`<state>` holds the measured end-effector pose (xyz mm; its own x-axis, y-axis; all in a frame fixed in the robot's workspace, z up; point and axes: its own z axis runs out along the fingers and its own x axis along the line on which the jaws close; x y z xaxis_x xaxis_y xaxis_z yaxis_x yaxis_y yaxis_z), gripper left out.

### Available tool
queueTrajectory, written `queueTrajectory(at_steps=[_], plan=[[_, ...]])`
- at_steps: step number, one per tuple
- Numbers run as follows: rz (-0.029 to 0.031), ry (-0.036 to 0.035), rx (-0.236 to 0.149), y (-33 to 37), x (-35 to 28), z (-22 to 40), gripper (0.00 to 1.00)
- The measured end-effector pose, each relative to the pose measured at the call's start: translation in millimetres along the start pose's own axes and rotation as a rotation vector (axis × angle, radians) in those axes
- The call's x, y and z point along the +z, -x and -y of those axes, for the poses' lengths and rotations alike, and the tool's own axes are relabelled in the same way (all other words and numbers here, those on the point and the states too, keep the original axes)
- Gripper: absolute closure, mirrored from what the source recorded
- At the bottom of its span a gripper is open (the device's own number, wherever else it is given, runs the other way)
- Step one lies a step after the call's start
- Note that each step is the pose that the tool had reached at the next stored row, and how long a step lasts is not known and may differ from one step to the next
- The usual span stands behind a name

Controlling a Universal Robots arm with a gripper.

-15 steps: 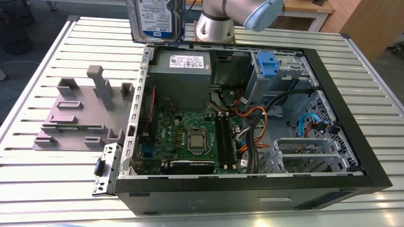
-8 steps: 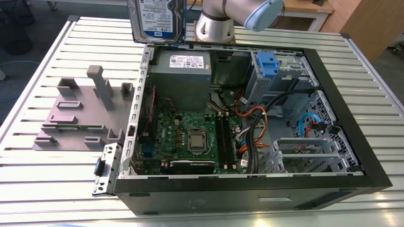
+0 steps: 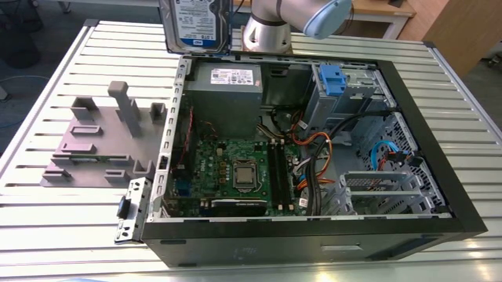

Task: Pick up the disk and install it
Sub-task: 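Pick up the disk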

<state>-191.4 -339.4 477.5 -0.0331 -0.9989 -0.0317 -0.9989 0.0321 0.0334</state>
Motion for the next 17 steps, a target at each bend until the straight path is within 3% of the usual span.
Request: queueTrajectory(at_steps=[17], plan=[[-0.0001,0.0,0.0,0.1,-0.1,4.0,0.63]])
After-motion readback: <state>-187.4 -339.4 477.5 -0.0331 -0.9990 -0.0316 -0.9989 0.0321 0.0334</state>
